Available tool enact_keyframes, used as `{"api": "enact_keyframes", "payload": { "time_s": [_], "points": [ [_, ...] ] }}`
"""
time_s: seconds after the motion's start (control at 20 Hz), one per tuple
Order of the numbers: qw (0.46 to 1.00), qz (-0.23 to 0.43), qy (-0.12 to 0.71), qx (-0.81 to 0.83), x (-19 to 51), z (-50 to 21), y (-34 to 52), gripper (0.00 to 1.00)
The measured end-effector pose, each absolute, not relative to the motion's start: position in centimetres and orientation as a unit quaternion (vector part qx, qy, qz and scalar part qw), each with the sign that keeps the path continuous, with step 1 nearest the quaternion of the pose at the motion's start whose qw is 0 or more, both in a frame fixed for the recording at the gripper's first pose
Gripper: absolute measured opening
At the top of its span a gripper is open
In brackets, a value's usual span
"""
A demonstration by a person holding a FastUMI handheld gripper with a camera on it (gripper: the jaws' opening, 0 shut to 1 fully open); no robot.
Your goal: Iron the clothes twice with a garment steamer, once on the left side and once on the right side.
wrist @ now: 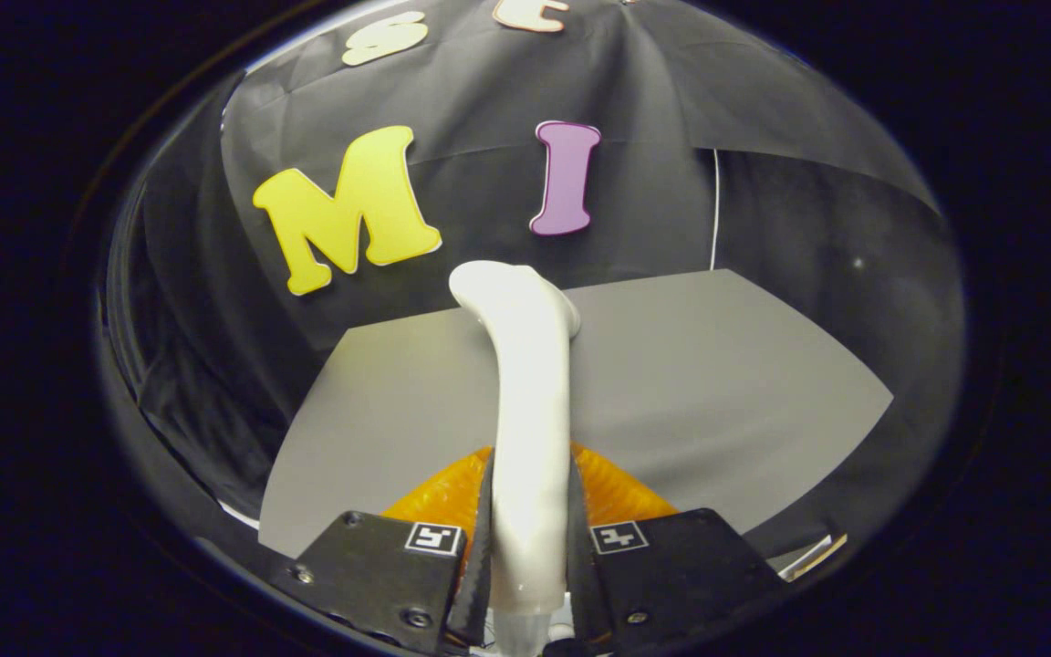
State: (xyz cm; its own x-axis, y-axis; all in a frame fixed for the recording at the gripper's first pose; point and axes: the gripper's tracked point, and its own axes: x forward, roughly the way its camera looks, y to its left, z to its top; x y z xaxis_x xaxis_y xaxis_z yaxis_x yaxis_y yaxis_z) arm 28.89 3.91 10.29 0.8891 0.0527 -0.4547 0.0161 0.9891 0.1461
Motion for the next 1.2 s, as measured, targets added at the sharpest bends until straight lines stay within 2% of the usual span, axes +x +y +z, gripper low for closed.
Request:
{"api": "enact_keyframes", "payload": {
  "time_s": [0.4, 0.75, 1.2],
  "points": [
    [0.968, 0.028, 0.230, 0.098, 24.9, 11.7, 9.1, 0.33],
    [0.986, 0.007, 0.138, 0.091, 19.8, 18.4, 12.4, 0.32],
    [0.997, 0.018, 0.012, 0.071, 14.3, 28.6, 18.5, 0.32]
  ]
}}
